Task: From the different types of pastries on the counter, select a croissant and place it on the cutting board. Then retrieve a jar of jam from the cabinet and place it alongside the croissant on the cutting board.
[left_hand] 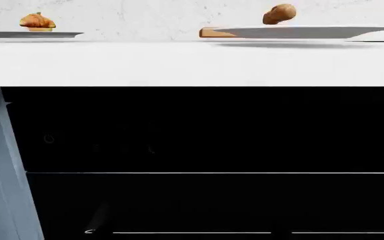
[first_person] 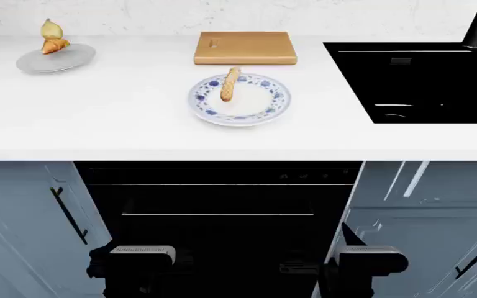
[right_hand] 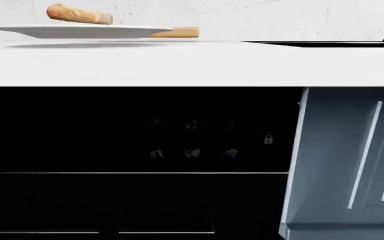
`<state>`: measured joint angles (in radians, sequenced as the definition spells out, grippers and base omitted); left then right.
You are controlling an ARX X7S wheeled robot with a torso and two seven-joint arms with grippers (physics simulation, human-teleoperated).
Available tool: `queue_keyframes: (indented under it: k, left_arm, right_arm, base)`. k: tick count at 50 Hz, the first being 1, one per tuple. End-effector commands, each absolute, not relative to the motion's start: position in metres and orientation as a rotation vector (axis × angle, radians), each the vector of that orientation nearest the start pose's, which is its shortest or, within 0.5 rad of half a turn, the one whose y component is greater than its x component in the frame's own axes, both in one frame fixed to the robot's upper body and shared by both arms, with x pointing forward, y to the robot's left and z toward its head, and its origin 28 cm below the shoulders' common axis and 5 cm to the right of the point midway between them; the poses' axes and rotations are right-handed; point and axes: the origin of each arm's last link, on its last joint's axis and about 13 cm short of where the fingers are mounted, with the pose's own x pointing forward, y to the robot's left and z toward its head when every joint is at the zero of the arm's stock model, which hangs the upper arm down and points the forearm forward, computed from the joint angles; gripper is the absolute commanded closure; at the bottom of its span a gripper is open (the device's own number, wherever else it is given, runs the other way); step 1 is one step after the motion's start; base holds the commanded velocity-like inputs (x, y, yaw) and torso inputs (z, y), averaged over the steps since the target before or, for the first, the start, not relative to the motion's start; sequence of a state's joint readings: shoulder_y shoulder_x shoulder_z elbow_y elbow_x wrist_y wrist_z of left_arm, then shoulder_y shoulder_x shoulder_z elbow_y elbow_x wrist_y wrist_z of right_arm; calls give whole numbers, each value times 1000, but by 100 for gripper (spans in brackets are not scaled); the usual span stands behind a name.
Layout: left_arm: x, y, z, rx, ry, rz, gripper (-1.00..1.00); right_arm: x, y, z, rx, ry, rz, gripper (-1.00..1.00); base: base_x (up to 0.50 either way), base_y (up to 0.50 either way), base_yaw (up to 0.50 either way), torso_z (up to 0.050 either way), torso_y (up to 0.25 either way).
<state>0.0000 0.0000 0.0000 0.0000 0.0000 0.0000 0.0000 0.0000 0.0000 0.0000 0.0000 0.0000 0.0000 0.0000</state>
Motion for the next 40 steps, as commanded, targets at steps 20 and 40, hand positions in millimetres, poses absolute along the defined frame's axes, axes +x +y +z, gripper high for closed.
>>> queue_keyframes:
  k: [20, 40]
  left_arm:
    - [226, 210, 131, 89, -176, -3, -100]
    - [221, 231, 224, 95, -255, -15, -100]
  right_arm:
    - [224, -106, 95, -13, -98, 22, -100]
    - [228, -115, 204, 18, -299, 148, -100]
  base:
    - [0, 0, 0, 0, 0]
    - [157, 289, 0, 0, 0]
